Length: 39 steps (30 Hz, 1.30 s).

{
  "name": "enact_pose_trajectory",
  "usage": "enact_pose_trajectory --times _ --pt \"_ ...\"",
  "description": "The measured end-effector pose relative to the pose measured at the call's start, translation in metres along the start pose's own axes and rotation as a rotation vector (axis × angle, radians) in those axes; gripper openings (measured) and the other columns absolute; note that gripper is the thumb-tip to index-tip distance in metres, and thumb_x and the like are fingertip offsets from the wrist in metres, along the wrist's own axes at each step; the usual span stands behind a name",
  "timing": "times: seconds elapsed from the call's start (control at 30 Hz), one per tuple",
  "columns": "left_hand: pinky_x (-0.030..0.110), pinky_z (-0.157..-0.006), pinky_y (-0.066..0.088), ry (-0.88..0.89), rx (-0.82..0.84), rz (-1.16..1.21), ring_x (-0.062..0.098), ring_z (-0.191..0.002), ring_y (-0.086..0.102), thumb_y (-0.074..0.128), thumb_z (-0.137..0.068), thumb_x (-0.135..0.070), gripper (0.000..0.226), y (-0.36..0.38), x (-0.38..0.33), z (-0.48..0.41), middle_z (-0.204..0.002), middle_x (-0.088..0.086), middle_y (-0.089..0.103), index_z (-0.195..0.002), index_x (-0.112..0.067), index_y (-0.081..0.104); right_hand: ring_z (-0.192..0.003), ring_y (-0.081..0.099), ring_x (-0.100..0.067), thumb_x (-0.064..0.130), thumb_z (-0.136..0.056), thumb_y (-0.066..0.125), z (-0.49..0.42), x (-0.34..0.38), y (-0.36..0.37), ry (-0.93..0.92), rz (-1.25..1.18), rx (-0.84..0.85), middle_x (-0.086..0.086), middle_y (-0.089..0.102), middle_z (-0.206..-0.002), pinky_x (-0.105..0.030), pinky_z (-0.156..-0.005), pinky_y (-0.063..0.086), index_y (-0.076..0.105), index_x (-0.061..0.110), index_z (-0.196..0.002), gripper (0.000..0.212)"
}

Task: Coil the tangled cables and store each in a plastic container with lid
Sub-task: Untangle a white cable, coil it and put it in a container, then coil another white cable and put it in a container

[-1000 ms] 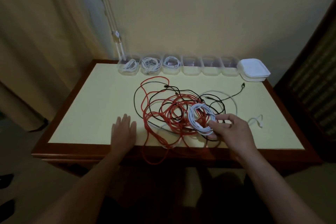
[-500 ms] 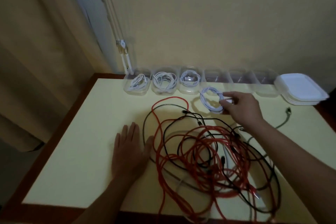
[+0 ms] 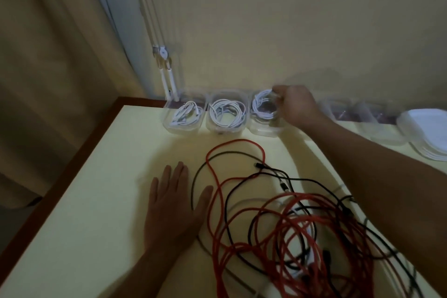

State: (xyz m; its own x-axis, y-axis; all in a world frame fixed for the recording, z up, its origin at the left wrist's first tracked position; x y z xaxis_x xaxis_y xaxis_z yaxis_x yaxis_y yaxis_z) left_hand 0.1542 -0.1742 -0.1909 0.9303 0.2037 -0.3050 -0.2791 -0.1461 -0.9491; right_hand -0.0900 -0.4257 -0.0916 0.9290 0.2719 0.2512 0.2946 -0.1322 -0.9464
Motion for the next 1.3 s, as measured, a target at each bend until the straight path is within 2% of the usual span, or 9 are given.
enact_pose_trajectory --times 0.1,0.17,0.3,0.43,0.53,0.77,0.97,1.1,1.3 --pt "0.037 -0.126 -0.001 -0.006 -0.002 -0.006 0.013 -0.155 0.002 0.002 -0.085 -0.079 0.097 0.001 0.001 -0.001 -0.167 -0.006 0.015 -0.160 -0.020 0.021 -0.123 0.050 -0.032 0.042 -0.096 0.053 -0.003 0.012 0.022 -0.079 0.268 0.112 -0.013 0.058 -0.128 -0.044 -0.102 0.041 0.060 0.014 -0.128 0.043" --pt "0.036 -0.125 -0.003 -0.005 -0.005 -0.005 0.013 -0.155 0.001 0.003 -0.085 -0.079 0.096 0.001 0.000 -0.001 -0.167 -0.007 0.014 -0.160 -0.021 0.020 -0.126 0.049 -0.031 0.044 -0.101 0.041 -0.002 0.014 0.034 -0.071 0.301 0.149 -0.013 0.057 -0.133 -0.047 -0.106 0.033 0.058 0.015 -0.129 0.044" --pt "0.036 -0.126 -0.001 -0.003 -0.015 -0.004 0.013 -0.155 0.002 0.004 -0.086 -0.079 0.095 0.001 0.000 -0.001 -0.167 -0.007 0.015 -0.159 -0.021 0.021 -0.118 0.055 -0.034 0.041 -0.101 0.041 0.004 0.010 0.044 0.001 0.176 0.227 -0.019 0.062 -0.129 -0.046 -0.106 0.036 0.060 0.013 -0.121 0.039" --pt "0.037 -0.126 -0.001 0.006 -0.018 -0.002 0.013 -0.155 0.002 0.004 -0.087 -0.078 0.095 0.001 0.000 -0.001 -0.167 -0.006 0.015 -0.160 -0.021 0.021 -0.139 0.035 -0.034 0.038 -0.104 0.042 0.019 0.016 0.024 -0.089 0.098 0.054 -0.017 0.041 -0.153 -0.055 -0.115 0.025 0.048 0.009 -0.141 0.048" --pt "0.038 -0.126 0.000 0.009 -0.018 -0.006 0.015 -0.155 0.004 0.005 -0.086 -0.077 0.095 0.000 0.000 0.000 -0.167 -0.004 0.018 -0.159 -0.019 0.023 -0.145 0.030 -0.035 0.038 -0.104 0.046 0.054 0.022 0.007 -0.099 -0.002 -0.024 -0.016 0.035 -0.159 -0.053 -0.117 0.021 0.043 0.010 -0.148 0.052" --pt "0.040 -0.126 0.003 0.003 -0.021 0.009 0.017 -0.154 0.010 0.006 -0.085 -0.076 0.096 -0.004 -0.002 0.000 -0.165 -0.002 0.023 -0.157 -0.016 0.029 -0.157 0.002 -0.019 0.054 -0.101 0.042 0.221 -0.006 -0.021 0.034 -0.180 0.043 0.003 0.013 -0.169 -0.045 -0.126 0.003 0.032 0.027 -0.157 0.064" --pt "0.041 -0.125 0.012 -0.022 -0.039 0.120 0.025 -0.149 0.028 0.017 -0.083 -0.078 0.100 -0.011 -0.006 0.013 -0.156 0.012 0.040 -0.152 -0.009 0.035 -0.156 0.009 -0.016 0.082 -0.086 0.038 0.380 -0.038 -0.023 0.164 -0.187 0.076 0.011 0.018 -0.168 -0.050 -0.123 0.017 0.027 0.045 -0.157 0.081" --pt "0.043 -0.124 0.019 -0.048 -0.050 0.259 0.027 -0.143 0.037 0.024 -0.085 -0.079 0.096 -0.011 -0.007 0.024 -0.152 0.008 0.047 -0.150 -0.011 0.040 -0.147 0.034 -0.028 0.079 -0.094 0.024 0.416 -0.034 0.011 0.157 0.036 0.185 -0.005 0.031 -0.164 -0.051 -0.114 0.027 0.033 0.034 -0.157 0.078" --pt "0.047 -0.118 0.030 -0.187 -0.102 0.538 0.033 -0.144 0.035 0.037 -0.077 -0.081 0.096 -0.012 -0.018 0.051 -0.151 0.006 0.049 -0.149 -0.016 0.042 -0.155 0.016 -0.027 0.068 -0.100 0.011 0.377 -0.030 0.015 0.224 0.116 0.104 -0.004 0.022 -0.167 -0.053 -0.122 0.020 0.021 0.031 -0.161 0.072"
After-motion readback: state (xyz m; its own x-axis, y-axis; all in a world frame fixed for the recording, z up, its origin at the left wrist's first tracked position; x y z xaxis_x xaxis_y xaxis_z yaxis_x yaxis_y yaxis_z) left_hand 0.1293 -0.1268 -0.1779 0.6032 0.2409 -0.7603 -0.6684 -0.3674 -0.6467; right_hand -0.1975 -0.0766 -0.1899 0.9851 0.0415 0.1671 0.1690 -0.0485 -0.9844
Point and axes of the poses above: each hand's wrist, its own z-axis away from the middle knuckle, its own y-axis out of the palm, x = y × z, the point moved 6 cm from there along -z, towards the middle knuckle
